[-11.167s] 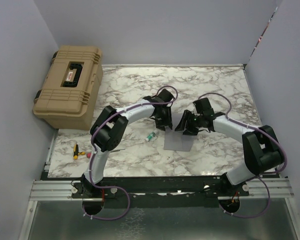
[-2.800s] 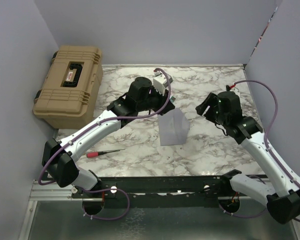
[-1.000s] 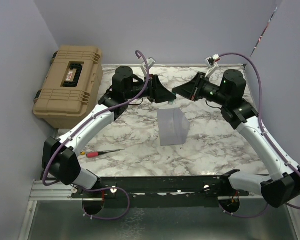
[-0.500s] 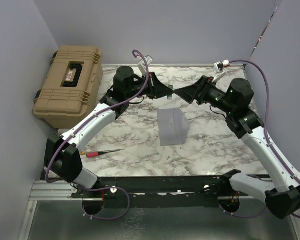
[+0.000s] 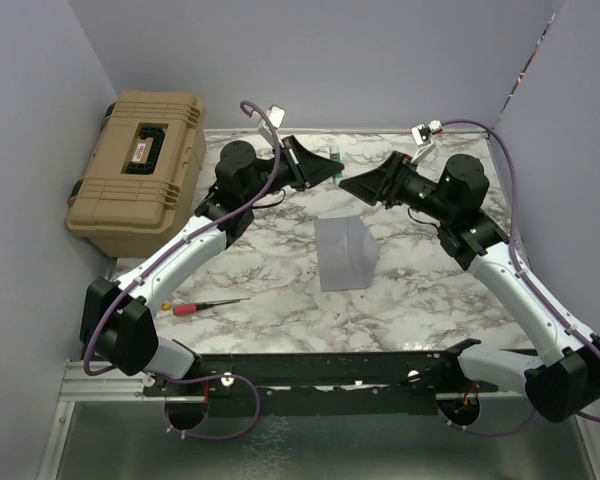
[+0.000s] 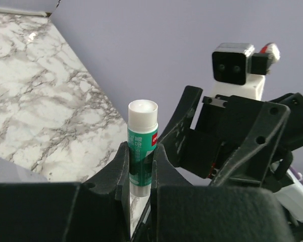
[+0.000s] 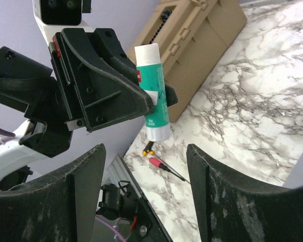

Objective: Place the letter into the envelope and seal it

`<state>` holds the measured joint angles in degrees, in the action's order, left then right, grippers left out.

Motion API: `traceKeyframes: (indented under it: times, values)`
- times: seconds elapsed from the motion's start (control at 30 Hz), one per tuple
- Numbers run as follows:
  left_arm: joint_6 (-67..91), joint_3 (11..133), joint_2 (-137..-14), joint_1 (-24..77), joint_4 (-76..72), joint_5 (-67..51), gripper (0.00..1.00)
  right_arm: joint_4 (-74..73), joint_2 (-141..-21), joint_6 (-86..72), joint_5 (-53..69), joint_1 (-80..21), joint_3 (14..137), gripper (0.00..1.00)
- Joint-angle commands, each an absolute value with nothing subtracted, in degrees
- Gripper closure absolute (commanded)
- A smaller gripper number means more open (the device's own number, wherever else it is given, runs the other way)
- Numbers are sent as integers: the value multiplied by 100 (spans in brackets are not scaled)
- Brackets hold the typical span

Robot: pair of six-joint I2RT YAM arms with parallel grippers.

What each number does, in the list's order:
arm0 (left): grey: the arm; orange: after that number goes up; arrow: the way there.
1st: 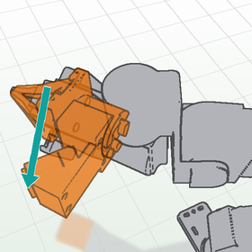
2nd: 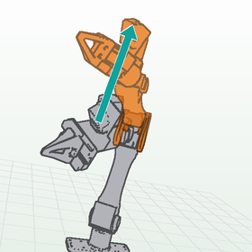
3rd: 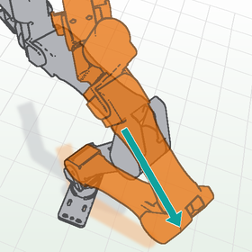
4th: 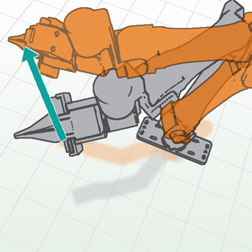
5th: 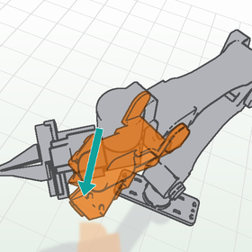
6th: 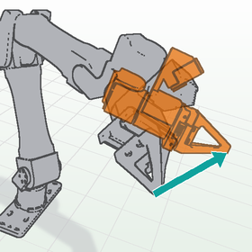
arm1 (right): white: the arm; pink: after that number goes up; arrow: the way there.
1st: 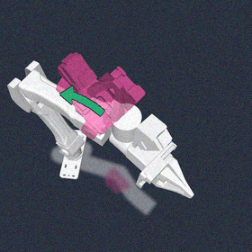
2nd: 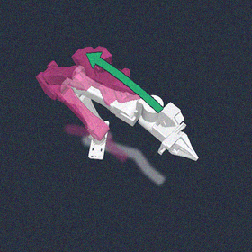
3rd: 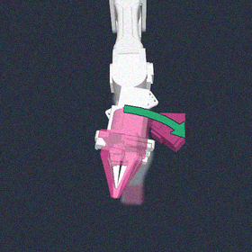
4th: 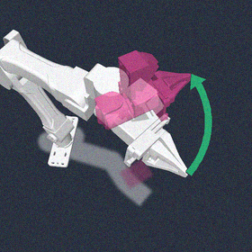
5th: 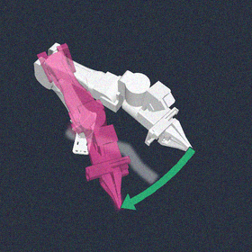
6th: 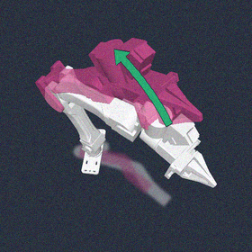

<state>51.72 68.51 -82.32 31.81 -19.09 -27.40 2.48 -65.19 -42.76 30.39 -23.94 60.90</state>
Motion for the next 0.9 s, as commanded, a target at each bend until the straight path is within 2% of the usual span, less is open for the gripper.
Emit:
traceKeyframes:
  times: [0.0,0.2,0.37,0.53,0.73,0.87]
  values:
    - [5515,6865,-8014,3157,-2379,-2631,100,935,-6697,-4685,3381,-2416,6199,33]
    - [5955,6884,-8023,3160,-2717,-2783,100,1630,-6920,-5297,3707,-2417,6150,45]
    - [6113,6811,-7981,3156,-2874,-2786,100,2040,-6856,-5586,3687,-2416,6023,60]
    - [6305,6733,-7950,3154,-3181,-2857,100,2311,-6923,-5946,3631,-2417,5982,76]
    - [6131,7091,-7879,3139,-3572,-3270,100,3008,-6809,-7354,3227,-2407,5942,99]
    - [6200,7279,-7852,3141,-3903,-3178,100,3623,-6901,-8363,3059,-2404,6080,100]
